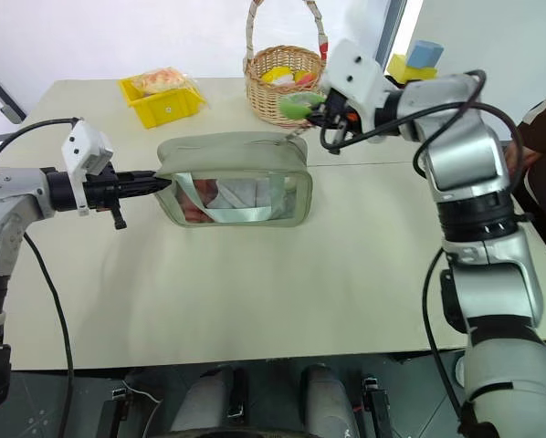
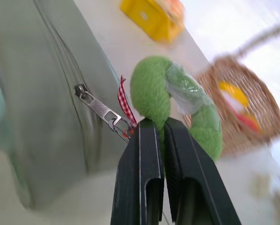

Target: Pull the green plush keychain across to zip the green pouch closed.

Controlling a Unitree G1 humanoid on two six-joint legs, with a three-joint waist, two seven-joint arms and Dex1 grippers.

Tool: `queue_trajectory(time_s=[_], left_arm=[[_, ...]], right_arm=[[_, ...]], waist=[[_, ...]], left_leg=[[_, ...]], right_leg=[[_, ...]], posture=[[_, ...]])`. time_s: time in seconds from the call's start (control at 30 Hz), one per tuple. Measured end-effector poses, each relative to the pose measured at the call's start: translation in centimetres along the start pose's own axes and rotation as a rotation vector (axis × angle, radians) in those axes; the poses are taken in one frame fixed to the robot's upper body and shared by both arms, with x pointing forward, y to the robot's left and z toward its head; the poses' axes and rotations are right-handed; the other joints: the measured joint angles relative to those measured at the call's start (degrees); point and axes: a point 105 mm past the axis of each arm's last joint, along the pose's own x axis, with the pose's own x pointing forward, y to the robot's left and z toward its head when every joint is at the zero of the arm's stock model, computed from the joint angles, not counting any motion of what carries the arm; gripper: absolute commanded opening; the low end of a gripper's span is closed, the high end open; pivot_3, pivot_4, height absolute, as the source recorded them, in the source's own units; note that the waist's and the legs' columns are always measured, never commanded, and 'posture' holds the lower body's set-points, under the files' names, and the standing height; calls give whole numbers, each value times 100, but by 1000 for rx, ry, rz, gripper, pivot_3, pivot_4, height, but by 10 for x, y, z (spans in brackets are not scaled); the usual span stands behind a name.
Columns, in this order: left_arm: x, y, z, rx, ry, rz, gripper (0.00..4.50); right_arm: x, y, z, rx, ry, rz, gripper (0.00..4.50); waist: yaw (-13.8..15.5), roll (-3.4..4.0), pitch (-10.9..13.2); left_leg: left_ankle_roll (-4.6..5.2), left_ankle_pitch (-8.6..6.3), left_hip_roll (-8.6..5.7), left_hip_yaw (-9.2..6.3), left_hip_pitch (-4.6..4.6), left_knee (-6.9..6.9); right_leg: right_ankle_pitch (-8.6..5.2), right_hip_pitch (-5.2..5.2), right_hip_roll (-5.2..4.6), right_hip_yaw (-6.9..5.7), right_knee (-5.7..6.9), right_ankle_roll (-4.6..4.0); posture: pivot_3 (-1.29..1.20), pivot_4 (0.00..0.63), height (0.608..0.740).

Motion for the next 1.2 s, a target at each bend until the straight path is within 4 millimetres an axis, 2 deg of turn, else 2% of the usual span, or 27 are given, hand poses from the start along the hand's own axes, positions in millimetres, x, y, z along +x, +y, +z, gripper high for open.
queue_trajectory(time_s=[0.2,0.37,0.47,0.53,0.6,0.67,0.73,0.83,0.97,1.03,1.13,1.17,1.2], left_arm=[[5,-2,0,-6,-16,-4,0],[7,-2,0,-11,-19,10,0],[7,-2,0,-9,-18,17,0],[7,-3,-1,-12,-16,20,0],[5,-4,-2,-17,-15,24,0],[5,-6,-1,-16,-18,23,0],[5,-7,-1,-18,-18,23,0],[3,-9,-2,-20,-17,31,0],[2,-5,-5,-25,-10,60,1529],[0,-2,-9,-58,0,66,2604],[-14,6,-9,-111,9,80,4068],[-20,9,-6,-119,6,85,4442],[-25,11,-2,-127,0,87,4442]], right_arm=[[-5,4,-51,133,155,-148,44],[9,32,-95,483,175,-245,44],[25,55,-108,728,168,-286,44],[36,72,-112,831,177,-269,44],[49,92,-107,932,170,-226,44],[57,104,-102,998,161,-189,44],[58,107,-101,1001,168,-174,44],[49,98,-106,875,199,-178,44],[29,73,-106,743,168,-178,1455],[16,59,-100,678,143,-138,2558],[-11,40,-76,601,65,-24,4048],[-18,39,-65,575,30,24,4407],[-24,39,-55,548,3,74,4407]], waist=[[23,-1,-1],[17,-2,-4],[8,3,-9],[8,4,-9],[-4,4,-10],[-5,4,-10],[1,4,-10],[-4,5,-10],[-5,6,-9],[-6,6,-7],[-14,4,-2],[-16,4,-2],[-13,5,-2]], left_leg=[[0,0,-1,1,-1,2],[-1,1,-2,1,1,2],[-1,1,1,-1,4,0],[-1,1,1,-1,4,1],[-1,1,-1,0,5,1],[-1,1,0,-3,5,0],[-1,0,-2,-4,4,0],[3,-2,-7,-6,4,0],[4,-2,-6,-7,5,-3],[10,-5,-6,-6,3,-4],[22,-13,-1,-6,1,-3],[38,-22,1,-5,1,-4],[45,-26,3,-6,2,-3]], right_leg=[[0,2,-1,0,-1,0],[0,6,-1,1,-2,0],[0,7,2,1,0,0],[0,8,1,1,0,0],[0,8,1,2,0,0],[0,8,1,1,1,0],[0,8,0,1,0,0],[0,9,-2,4,-2,0],[0,8,2,3,-3,0],[0,5,2,4,-5,0],[0,2,5,3,-7,0],[0,2,6,3,-7,0],[0,2,6,2,-7,0]], posture=[[0,150,739],[0,150,739],[0,150,739],[0,150,739],[0,150,739],[0,150,739],[0,150,739],[0,150,739],[0,150,739],[0,150,739],[0,150,739],[0,150,739],[0,150,739]])
